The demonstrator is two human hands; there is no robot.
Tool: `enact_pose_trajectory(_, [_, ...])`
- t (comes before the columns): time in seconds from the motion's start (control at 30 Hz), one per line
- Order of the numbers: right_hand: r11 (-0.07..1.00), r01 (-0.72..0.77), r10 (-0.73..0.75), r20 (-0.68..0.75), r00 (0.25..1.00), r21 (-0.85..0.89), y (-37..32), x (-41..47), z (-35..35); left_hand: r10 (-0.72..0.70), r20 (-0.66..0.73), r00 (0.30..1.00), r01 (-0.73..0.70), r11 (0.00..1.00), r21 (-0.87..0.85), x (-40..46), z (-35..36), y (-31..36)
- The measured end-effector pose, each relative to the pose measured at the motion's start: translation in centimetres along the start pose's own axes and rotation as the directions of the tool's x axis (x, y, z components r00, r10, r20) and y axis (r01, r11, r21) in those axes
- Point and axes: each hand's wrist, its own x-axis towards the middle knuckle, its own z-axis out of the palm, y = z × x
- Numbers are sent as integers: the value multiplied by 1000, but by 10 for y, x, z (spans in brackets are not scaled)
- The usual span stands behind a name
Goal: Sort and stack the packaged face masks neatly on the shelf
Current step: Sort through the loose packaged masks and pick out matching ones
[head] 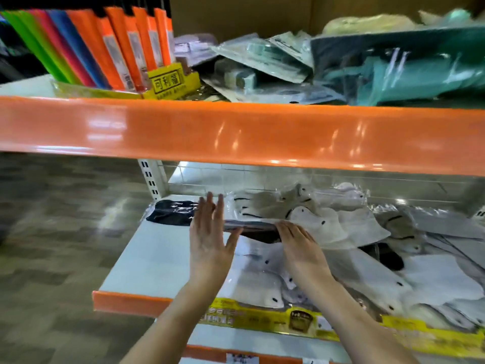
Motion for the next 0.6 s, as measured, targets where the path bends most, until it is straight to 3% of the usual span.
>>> enact_pose_trajectory(0.07, [1000,19,-19,0,1000,8,-20,6,1,250,146,957,-265,960,91,1,-3,-23])
enact_pose_trajectory(0.13, [998,56,-56,11,998,21,-41,12,3,300,264,917,-340,933,120,1,-9,-39])
enact_pose_trajectory(0.33, [989,148,-147,-21,989,31,-98,34,30,182,264,947,-222,966,130,6,-32,-86])
enact_pose_trajectory(0.53, [957,278,-290,-216,932,-84,-138,66,49,115,232,966,-164,965,207,24,-45,-135])
enact_pose_trajectory(0.6, [961,260,-273,-177,946,-95,-146,75,48,104,221,970,-151,967,206,31,-43,-147])
